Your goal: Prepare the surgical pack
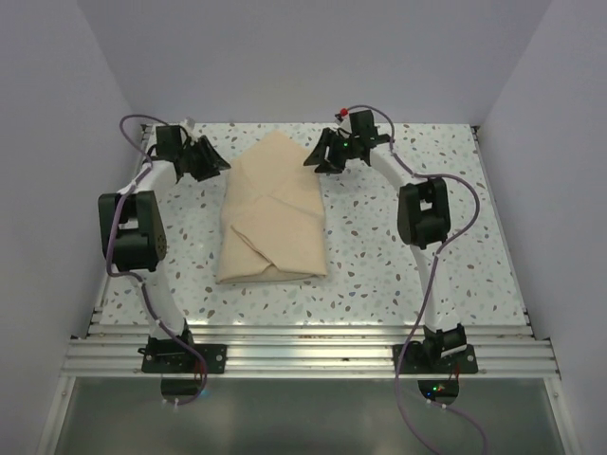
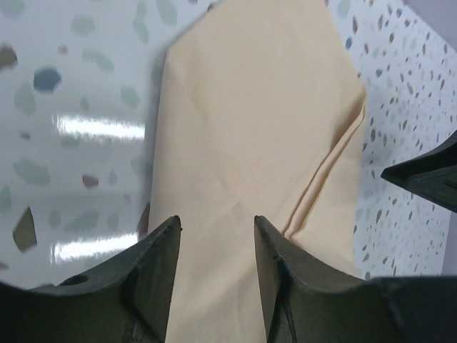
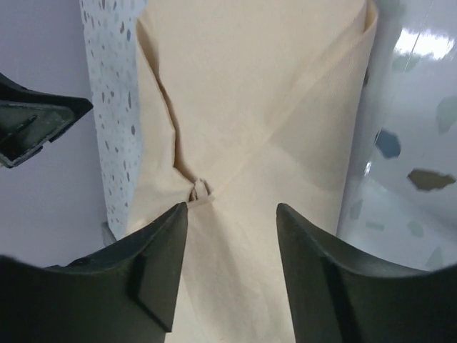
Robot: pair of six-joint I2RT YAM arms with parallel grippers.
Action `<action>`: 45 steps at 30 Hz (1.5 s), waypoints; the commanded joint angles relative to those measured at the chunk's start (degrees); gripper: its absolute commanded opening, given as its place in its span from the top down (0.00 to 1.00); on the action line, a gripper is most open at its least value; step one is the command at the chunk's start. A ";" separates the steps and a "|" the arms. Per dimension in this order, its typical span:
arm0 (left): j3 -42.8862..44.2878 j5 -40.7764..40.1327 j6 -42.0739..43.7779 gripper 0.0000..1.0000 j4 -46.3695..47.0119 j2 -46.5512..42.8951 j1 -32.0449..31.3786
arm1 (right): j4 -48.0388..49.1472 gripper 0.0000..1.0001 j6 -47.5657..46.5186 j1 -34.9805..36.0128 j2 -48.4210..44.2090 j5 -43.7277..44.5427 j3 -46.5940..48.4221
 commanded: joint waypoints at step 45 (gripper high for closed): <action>28.74 12.80 -8.25 1.00 5.95 16.78 0.04 | 11.67 0.99 17.80 0.17 18.18 -4.40 27.86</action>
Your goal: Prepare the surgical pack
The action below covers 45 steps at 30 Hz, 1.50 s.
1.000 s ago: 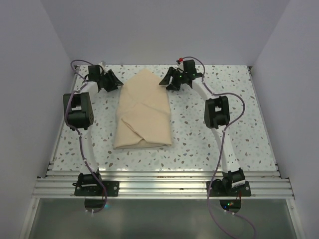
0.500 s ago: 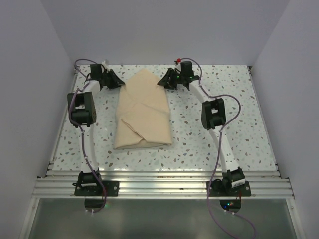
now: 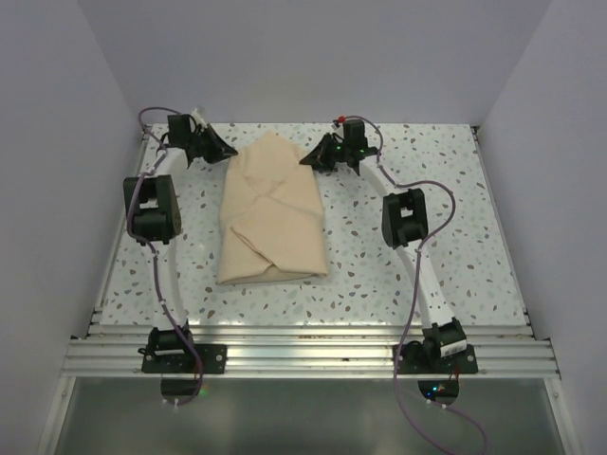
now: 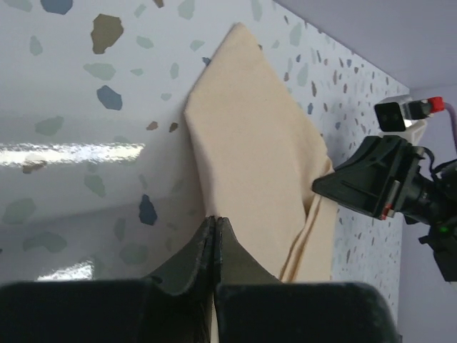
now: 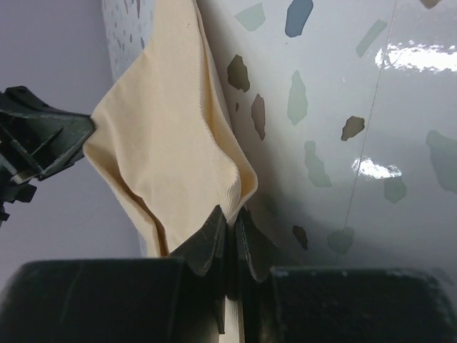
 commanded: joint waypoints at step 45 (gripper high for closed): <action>-64.71 -3.86 10.71 1.00 -10.96 -67.33 0.52 | -17.36 0.97 -24.74 7.33 -60.50 -4.92 -69.60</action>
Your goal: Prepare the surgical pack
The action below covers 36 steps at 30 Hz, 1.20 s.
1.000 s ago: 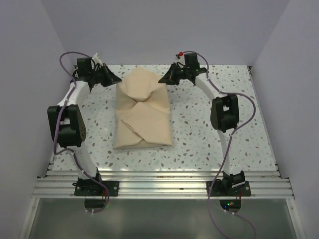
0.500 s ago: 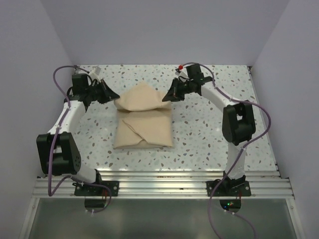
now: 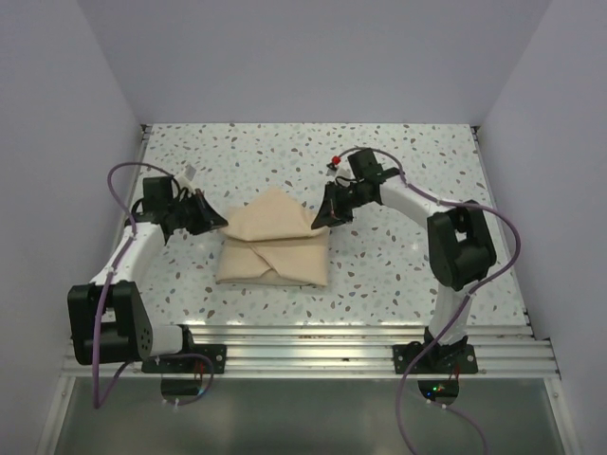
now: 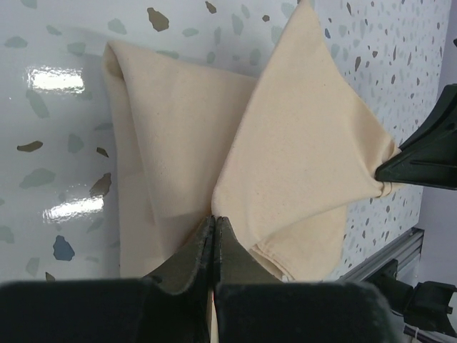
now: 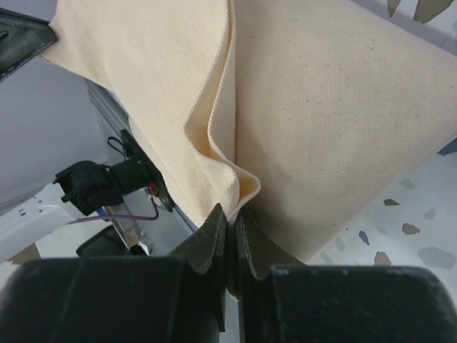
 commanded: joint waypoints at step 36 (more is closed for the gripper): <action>2.46 -20.03 -2.18 0.60 -18.49 -11.93 0.24 | -5.74 0.22 -11.64 7.39 -13.66 11.38 -3.10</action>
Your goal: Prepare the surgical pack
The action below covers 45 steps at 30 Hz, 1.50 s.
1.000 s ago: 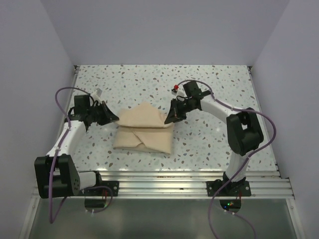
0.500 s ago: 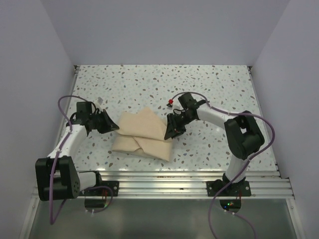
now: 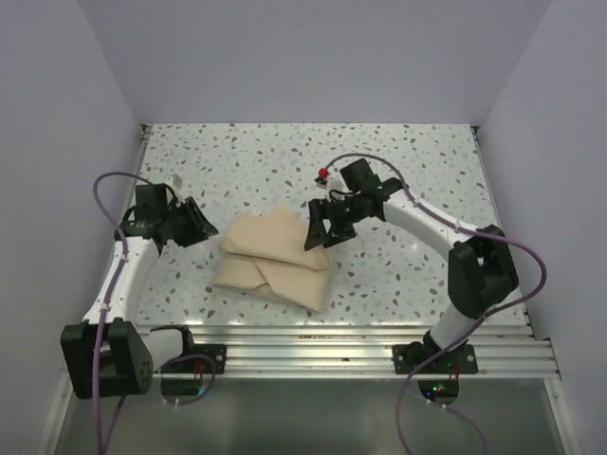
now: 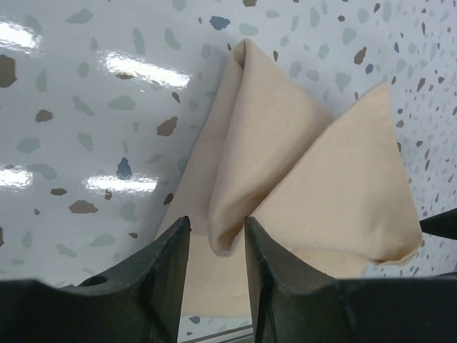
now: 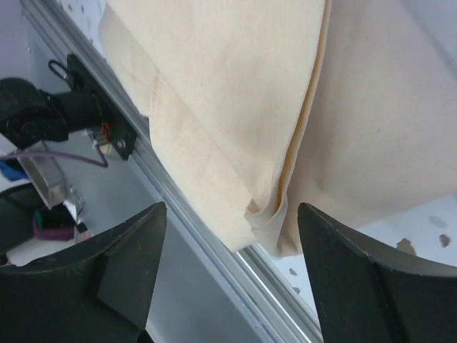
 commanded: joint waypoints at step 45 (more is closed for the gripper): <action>5.72 -23.30 -5.39 1.00 -11.18 16.70 -10.58 | -0.46 0.78 16.70 -4.69 -6.53 10.19 -19.07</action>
